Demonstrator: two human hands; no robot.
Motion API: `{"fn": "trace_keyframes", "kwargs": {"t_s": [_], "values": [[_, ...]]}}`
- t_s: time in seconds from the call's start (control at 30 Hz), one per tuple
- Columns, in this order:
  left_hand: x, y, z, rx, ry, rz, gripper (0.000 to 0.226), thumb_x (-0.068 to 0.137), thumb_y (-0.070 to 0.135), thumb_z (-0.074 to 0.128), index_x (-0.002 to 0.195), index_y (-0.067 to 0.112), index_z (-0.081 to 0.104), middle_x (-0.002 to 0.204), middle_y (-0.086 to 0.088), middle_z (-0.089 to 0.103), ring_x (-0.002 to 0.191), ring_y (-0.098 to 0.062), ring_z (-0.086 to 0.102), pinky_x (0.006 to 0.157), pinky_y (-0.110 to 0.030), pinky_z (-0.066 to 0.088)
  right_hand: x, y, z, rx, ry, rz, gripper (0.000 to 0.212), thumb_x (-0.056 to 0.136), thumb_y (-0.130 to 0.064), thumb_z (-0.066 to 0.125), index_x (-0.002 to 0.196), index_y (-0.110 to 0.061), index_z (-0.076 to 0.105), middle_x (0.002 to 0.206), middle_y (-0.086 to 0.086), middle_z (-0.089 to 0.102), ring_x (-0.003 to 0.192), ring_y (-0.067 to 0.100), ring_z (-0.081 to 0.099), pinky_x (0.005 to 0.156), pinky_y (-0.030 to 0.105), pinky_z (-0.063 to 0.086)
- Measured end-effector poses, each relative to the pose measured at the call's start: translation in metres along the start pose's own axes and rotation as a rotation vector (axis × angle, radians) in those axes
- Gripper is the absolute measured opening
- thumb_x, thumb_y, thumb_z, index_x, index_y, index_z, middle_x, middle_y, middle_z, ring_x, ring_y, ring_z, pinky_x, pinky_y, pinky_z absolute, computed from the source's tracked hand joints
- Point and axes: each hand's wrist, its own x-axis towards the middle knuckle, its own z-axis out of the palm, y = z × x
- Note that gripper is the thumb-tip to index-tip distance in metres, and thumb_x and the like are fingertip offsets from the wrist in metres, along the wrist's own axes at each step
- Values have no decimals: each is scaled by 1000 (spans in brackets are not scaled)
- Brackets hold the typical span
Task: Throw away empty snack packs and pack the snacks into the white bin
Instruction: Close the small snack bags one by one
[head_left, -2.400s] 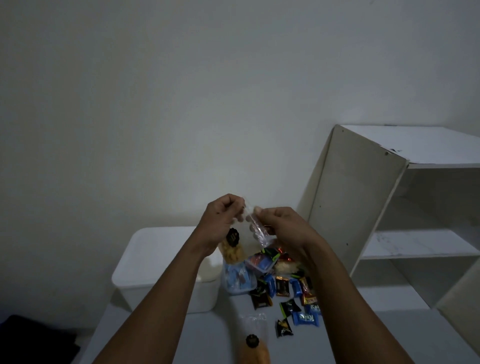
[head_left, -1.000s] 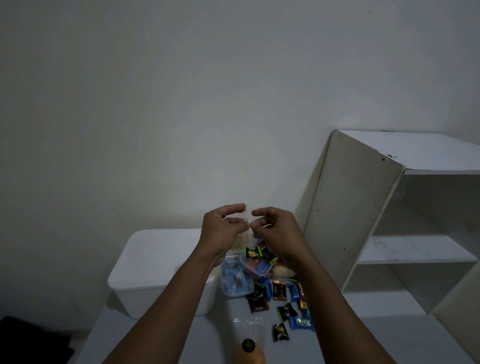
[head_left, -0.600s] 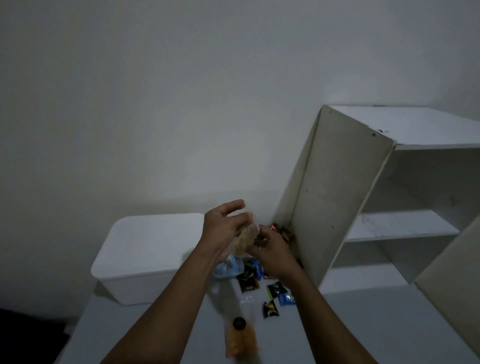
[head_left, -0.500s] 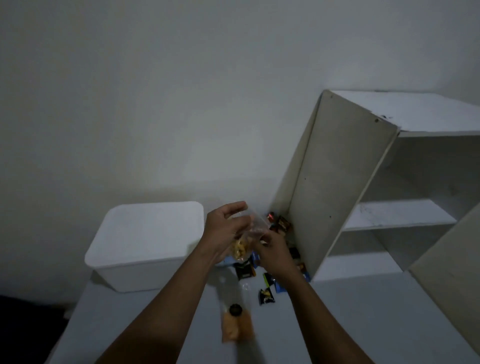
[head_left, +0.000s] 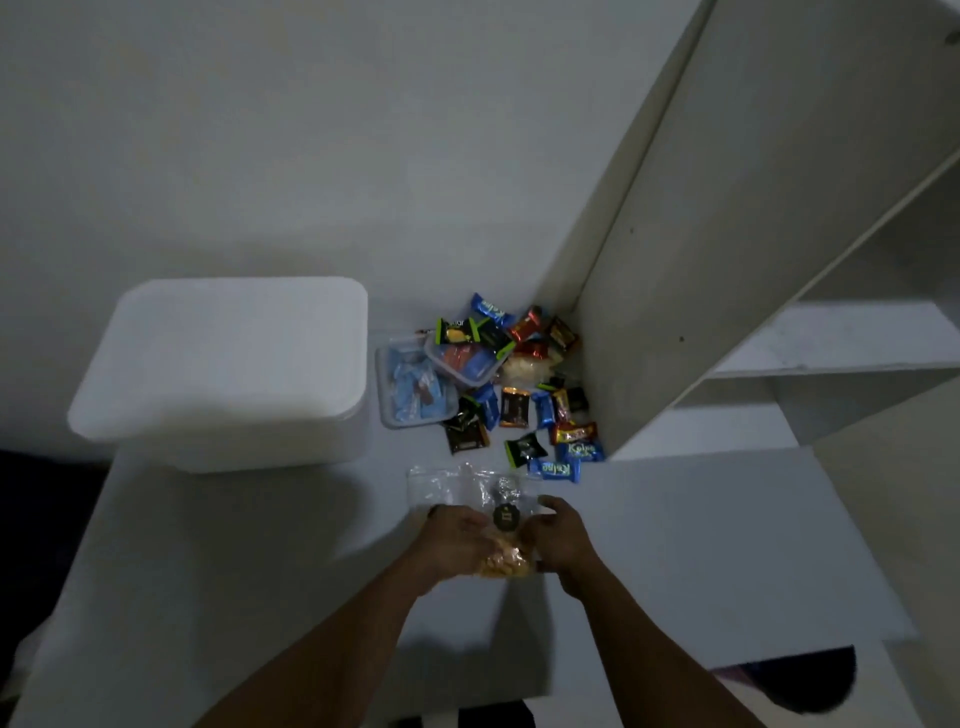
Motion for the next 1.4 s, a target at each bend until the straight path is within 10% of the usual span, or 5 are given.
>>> {"fn": "trace_keyframes", "kwargs": {"t_s": [0.23, 0.47, 0.73, 1.03, 1.4], "values": [[57, -18, 39, 333, -60, -76, 34, 83, 18, 74, 116, 13, 68, 109, -5, 67, 89, -15, 64, 72, -18, 51, 55, 38, -13, -430, 27, -141, 25, 90, -7, 65, 115, -4, 63, 101, -1, 66, 91, 14, 63, 72, 5, 42], [90, 2, 35, 433, -91, -99, 22, 76, 31, 72, 78, 9, 74, 81, -8, 72, 79, -22, 69, 76, -42, 59, 89, 17, -15, -461, 24, -213, 7, 89, -11, 66, 84, -14, 68, 77, -7, 66, 69, -6, 61, 65, 6, 49], [167, 69, 44, 370, 40, 37, 28, 84, 36, 66, 93, 10, 69, 91, -10, 71, 76, -19, 64, 65, -30, 50, 173, -46, -35, -357, 196, -240, 15, 94, -8, 61, 94, 5, 67, 87, 18, 68, 83, 30, 63, 68, 21, 48], [227, 105, 59, 348, 52, 180, 62, 75, 20, 60, 135, 10, 53, 143, -14, 46, 134, -29, 43, 111, -45, 40, 260, -71, -33, -171, 71, -18, 16, 92, -8, 53, 89, -7, 68, 97, 18, 67, 87, 32, 63, 80, 45, 51], [184, 118, 49, 142, 162, 330, 58, 91, 1, 51, 145, 23, 48, 132, 1, 63, 119, -12, 58, 99, -27, 48, 188, -107, -19, 236, 124, -143, 11, 85, -9, 64, 92, -5, 72, 92, 15, 75, 86, 29, 71, 80, 42, 58]]}}
